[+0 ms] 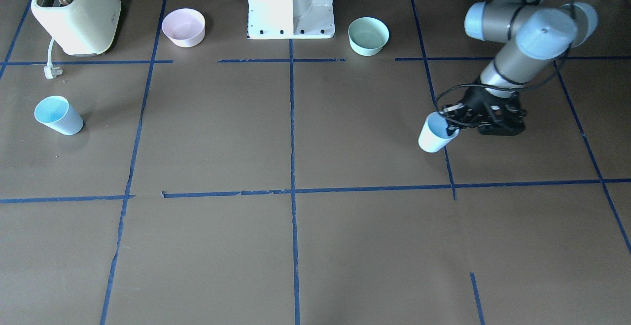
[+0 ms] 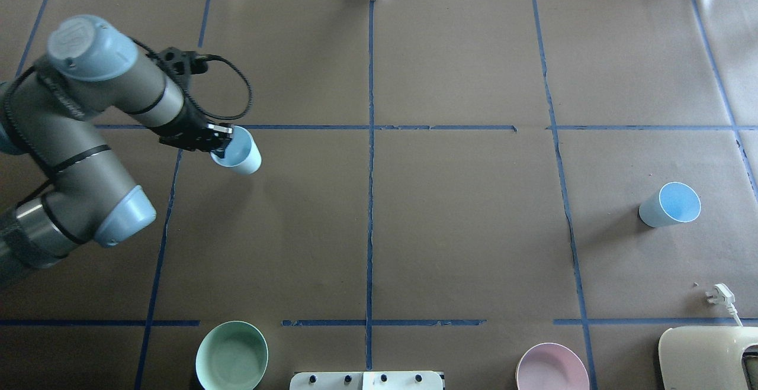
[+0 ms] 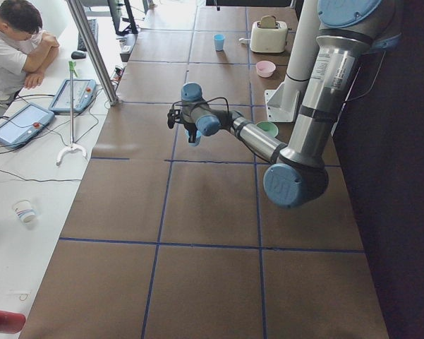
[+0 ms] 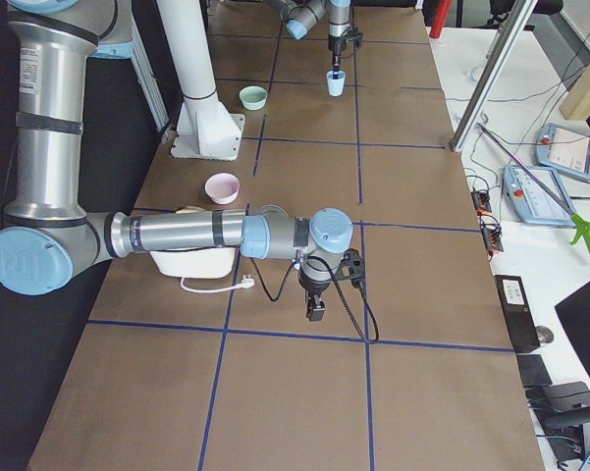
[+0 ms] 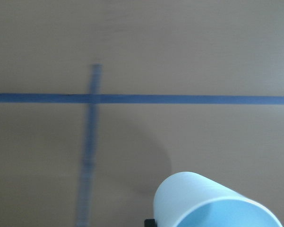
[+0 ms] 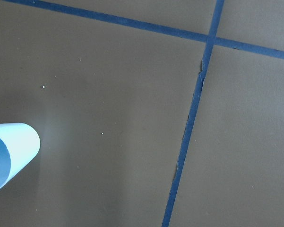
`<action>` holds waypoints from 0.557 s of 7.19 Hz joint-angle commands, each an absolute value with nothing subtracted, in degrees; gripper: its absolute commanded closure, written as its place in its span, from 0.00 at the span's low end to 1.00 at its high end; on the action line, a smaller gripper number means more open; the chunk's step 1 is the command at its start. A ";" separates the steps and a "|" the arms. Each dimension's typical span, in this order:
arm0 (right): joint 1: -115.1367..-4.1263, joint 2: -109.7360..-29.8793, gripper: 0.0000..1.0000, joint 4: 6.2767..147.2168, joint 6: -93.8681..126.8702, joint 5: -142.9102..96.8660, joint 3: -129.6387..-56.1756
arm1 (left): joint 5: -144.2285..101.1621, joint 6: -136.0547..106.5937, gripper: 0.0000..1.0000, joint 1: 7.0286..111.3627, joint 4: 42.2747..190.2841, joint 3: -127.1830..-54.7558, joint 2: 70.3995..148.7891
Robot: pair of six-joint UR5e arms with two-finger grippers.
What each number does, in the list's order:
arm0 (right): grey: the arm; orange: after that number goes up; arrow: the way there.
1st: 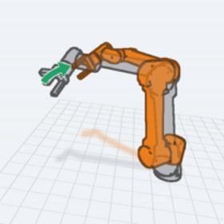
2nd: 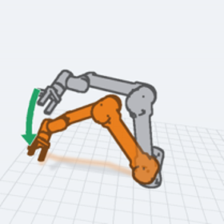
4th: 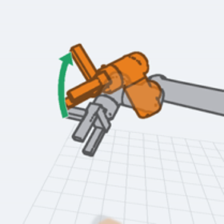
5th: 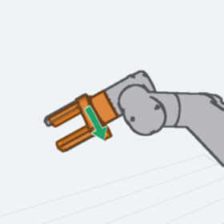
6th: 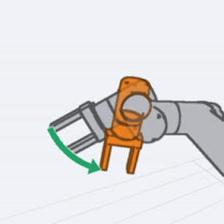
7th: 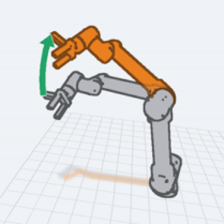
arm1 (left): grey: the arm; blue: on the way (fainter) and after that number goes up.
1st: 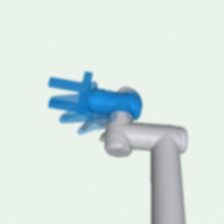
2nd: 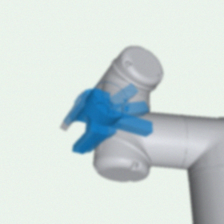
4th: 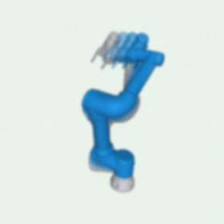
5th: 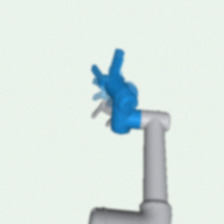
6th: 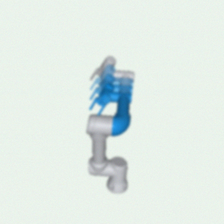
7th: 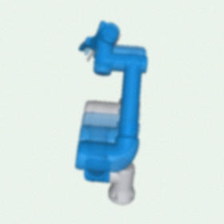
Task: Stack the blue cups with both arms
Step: 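Carry the cup with the left gripper to the table center and set it down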
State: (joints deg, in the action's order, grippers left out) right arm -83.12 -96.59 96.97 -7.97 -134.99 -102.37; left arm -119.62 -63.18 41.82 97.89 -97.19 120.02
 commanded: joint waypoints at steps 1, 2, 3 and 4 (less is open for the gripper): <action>-83.06 -95.63 0.00 96.94 -8.00 -135.09 -102.65 | -111.22 -76.07 1.00 33.52 94.66 -87.16 136.60; -83.06 -95.10 0.00 96.94 -8.00 -135.09 -102.66 | -109.44 -78.72 1.00 31.83 94.75 -81.79 141.98; -83.06 -95.10 0.00 96.94 -8.00 -135.09 -102.66 | -108.64 -78.75 0.99 30.69 95.01 -79.74 142.90; -83.06 -95.10 0.00 96.94 -8.00 -135.09 -102.66 | -108.37 -78.31 0.92 30.67 95.10 -80.15 141.43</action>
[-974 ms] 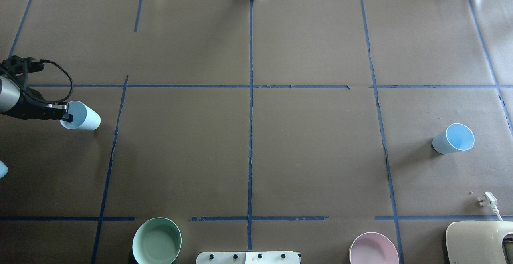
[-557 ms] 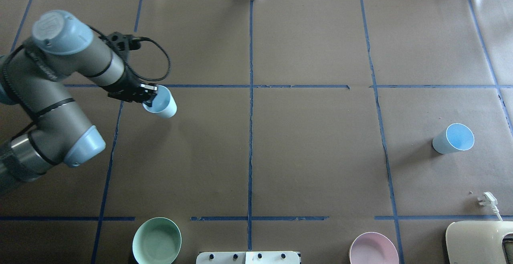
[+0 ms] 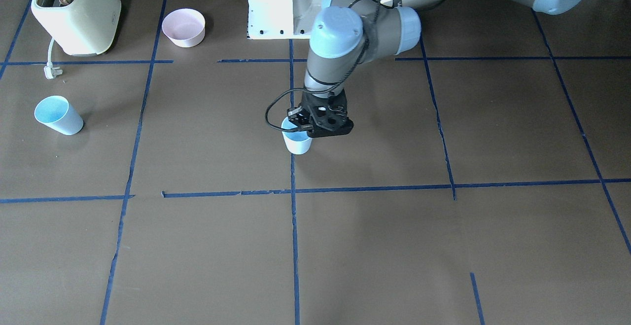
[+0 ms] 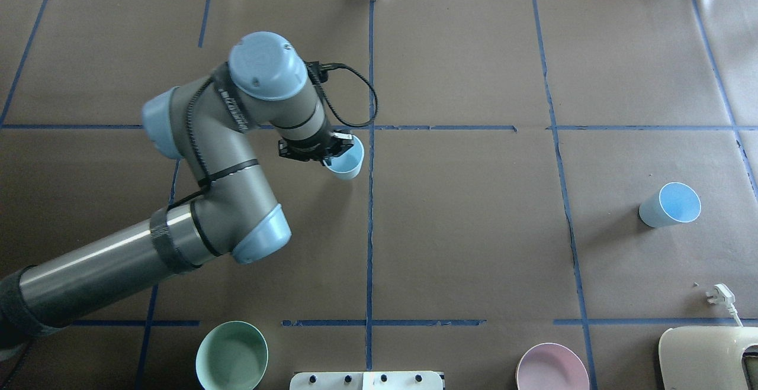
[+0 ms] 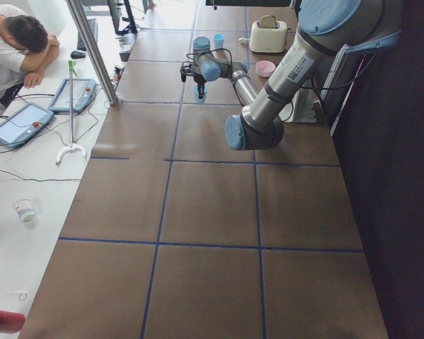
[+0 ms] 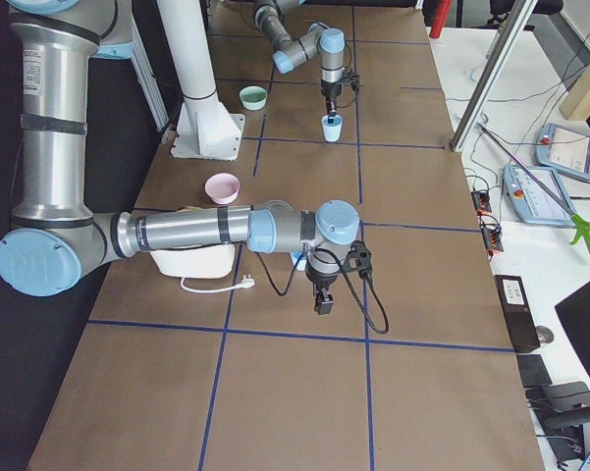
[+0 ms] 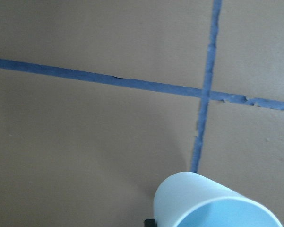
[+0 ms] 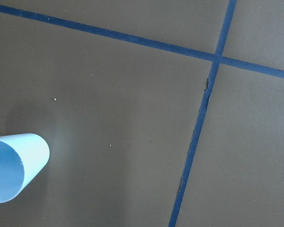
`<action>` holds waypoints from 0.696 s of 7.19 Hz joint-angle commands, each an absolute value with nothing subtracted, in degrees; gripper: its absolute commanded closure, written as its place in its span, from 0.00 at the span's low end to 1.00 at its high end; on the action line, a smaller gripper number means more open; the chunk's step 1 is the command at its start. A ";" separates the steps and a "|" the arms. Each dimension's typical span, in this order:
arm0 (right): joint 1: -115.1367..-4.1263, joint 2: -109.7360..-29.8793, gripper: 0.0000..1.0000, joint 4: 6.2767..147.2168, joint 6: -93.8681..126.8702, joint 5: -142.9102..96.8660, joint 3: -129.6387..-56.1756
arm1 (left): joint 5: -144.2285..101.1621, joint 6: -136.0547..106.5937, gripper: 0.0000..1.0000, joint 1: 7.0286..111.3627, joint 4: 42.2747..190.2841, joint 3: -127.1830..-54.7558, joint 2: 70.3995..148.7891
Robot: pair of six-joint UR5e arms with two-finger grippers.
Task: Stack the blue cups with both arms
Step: 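Carry the cup with the left gripper to the table center and set it down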
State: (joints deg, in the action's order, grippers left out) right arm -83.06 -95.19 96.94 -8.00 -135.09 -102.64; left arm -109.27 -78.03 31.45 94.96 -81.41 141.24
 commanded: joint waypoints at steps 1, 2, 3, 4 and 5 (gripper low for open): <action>-83.06 -95.10 0.00 96.94 -7.91 -135.09 -102.66 | -108.37 -78.22 0.81 30.67 95.01 -80.16 141.07; -83.06 -95.01 0.00 96.94 -7.91 -135.09 -102.66 | -108.37 -78.14 0.80 30.67 95.01 -80.33 140.46; -83.06 -95.10 0.00 96.94 -8.00 -135.09 -102.66 | -108.37 -78.13 0.79 30.67 95.01 -80.42 140.10; -83.06 -95.10 0.00 96.94 -7.91 -135.09 -102.83 | -108.37 -78.13 0.05 30.76 94.92 -80.68 139.92; -83.06 -94.66 0.00 96.94 -7.91 -135.17 -103.01 | -108.54 -78.05 0.00 31.20 94.14 -83.29 139.49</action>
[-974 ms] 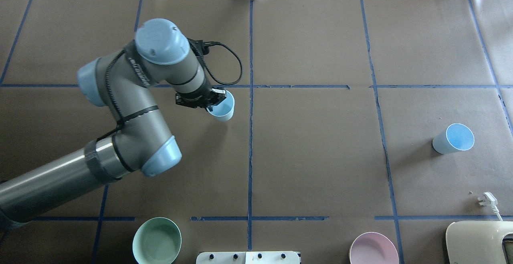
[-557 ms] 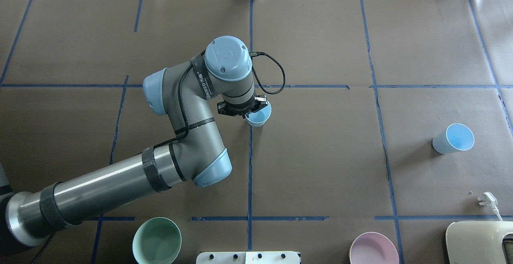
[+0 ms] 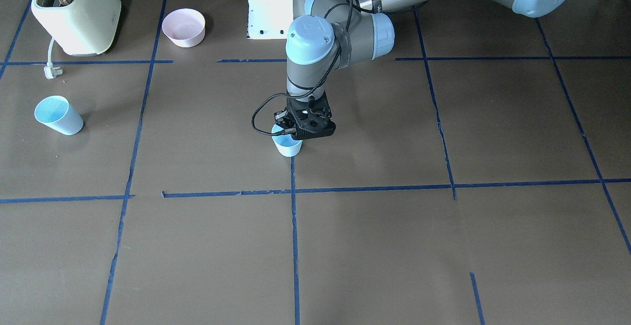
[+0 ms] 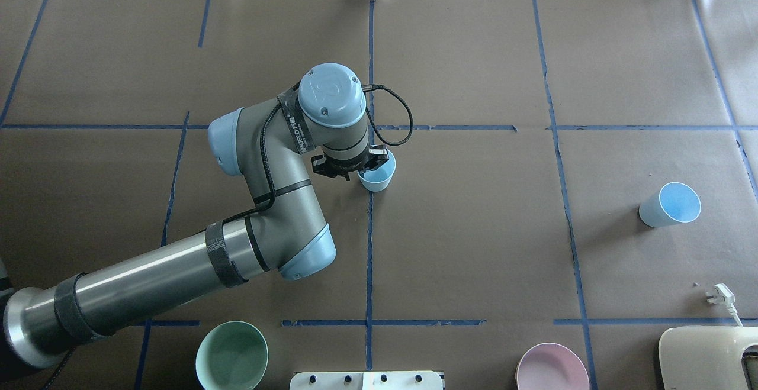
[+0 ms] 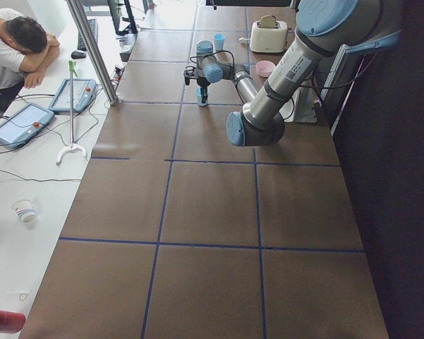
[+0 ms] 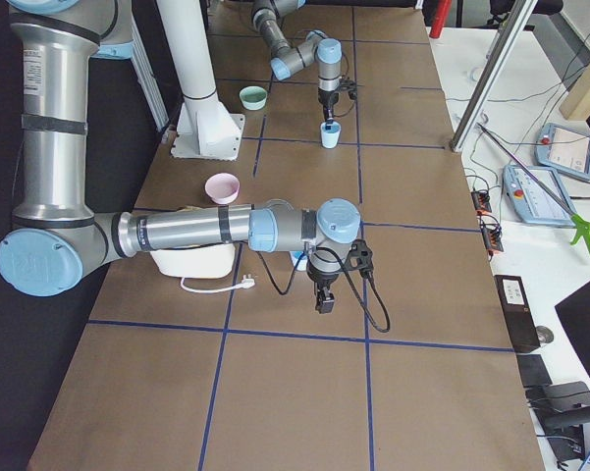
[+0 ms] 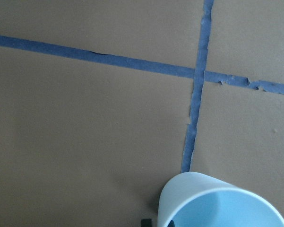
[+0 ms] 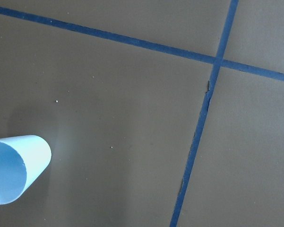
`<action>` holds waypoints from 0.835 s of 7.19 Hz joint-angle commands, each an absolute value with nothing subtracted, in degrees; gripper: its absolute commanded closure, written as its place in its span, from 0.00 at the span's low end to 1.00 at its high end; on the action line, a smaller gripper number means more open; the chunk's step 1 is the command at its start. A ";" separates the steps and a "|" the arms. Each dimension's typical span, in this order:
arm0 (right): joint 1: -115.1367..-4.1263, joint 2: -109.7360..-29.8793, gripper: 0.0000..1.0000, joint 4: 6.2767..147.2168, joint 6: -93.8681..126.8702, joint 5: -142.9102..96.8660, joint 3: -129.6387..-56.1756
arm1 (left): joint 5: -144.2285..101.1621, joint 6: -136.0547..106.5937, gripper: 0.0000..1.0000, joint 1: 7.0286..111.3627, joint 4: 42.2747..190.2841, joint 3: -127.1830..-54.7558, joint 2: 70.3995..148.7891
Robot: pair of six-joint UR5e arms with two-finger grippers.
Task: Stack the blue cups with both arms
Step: 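Open the left gripper and withdraw the left arm out of view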
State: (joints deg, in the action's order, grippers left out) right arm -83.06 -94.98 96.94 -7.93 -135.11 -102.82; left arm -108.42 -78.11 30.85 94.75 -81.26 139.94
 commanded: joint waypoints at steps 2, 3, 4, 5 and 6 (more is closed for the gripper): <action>-83.06 -94.48 0.00 96.94 -7.82 -139.62 -104.24 | -117.10 -62.59 0.00 38.71 80.50 -102.19 129.00; -83.06 -94.40 0.00 96.94 -7.82 -140.44 -105.46 | -118.11 -53.36 0.00 42.15 77.46 -112.22 120.24; -82.97 -93.70 0.00 96.86 -7.82 -140.45 -106.51 | -119.60 -42.56 0.00 47.15 77.26 -117.98 111.45; -82.36 -92.04 0.00 96.86 -5.39 -139.93 -106.52 | -124.49 -30.01 0.00 54.68 77.52 -119.43 103.96; -81.40 -90.63 0.00 96.86 1.08 -139.75 -106.78 | -127.76 -17.70 0.00 62.67 77.87 -119.01 97.19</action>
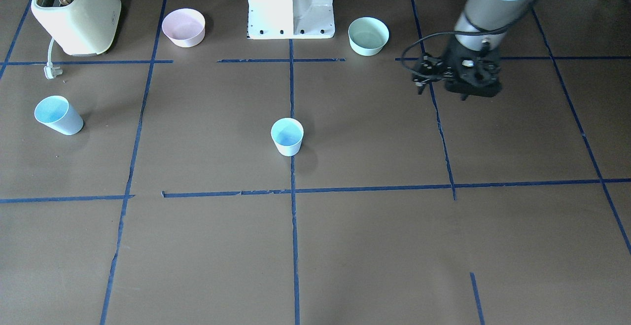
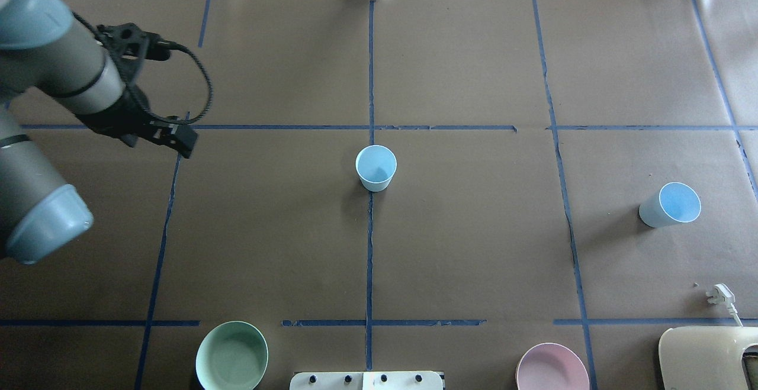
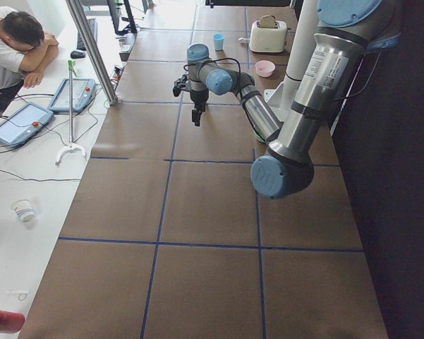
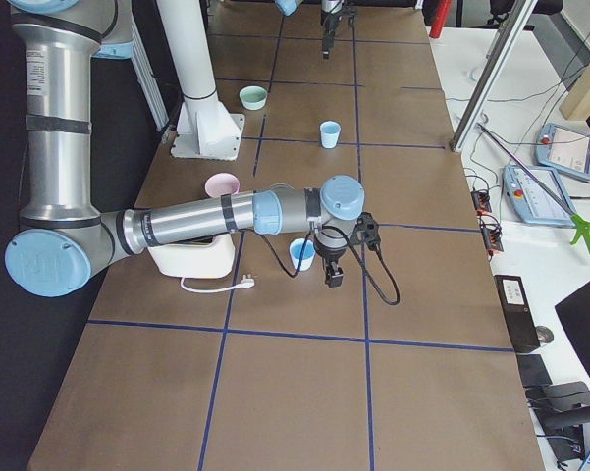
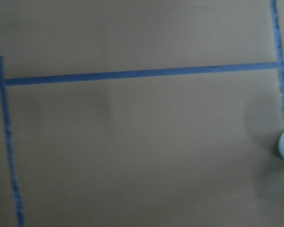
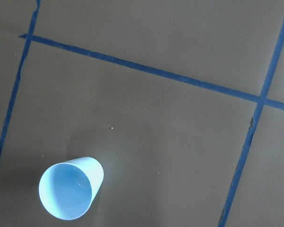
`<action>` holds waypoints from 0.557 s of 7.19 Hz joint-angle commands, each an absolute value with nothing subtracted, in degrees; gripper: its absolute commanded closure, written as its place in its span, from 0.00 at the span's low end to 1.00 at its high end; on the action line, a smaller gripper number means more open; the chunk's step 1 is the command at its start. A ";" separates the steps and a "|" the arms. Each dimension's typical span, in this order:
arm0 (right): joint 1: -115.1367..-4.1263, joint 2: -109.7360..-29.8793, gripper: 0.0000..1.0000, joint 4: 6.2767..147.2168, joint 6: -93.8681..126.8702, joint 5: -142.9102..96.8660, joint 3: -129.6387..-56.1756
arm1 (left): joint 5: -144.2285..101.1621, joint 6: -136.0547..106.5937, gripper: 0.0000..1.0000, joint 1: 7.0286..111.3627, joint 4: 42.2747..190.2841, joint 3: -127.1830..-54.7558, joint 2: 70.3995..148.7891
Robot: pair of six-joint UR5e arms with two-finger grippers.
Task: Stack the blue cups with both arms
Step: 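Open the left gripper and withdraw the left arm out of view, then move the right gripper down onto the other light blue cup and grasp it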
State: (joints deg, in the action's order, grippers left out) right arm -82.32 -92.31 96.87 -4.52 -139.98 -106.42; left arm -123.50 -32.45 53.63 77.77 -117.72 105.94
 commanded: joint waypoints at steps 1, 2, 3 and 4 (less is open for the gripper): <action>-79.30 -88.79 0.00 96.86 7.06 -139.66 -107.66 | -129.62 -7.40 0.00 70.50 78.05 -116.92 92.42; -77.10 -86.16 0.00 96.86 13.12 -138.27 -108.10 | -132.07 4.02 0.00 80.32 77.87 -112.89 88.98; -74.03 -85.70 0.00 96.77 17.27 -133.99 -109.06 | -135.49 15.01 0.00 89.64 77.78 -107.28 86.42; -71.22 -85.87 0.01 94.07 21.23 -132.21 -109.42 | -139.09 20.95 0.00 94.00 78.22 -101.31 85.18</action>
State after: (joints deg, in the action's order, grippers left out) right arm -74.62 -86.27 96.11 16.00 -135.04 -108.76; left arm -134.98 11.32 86.40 77.93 -107.98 87.56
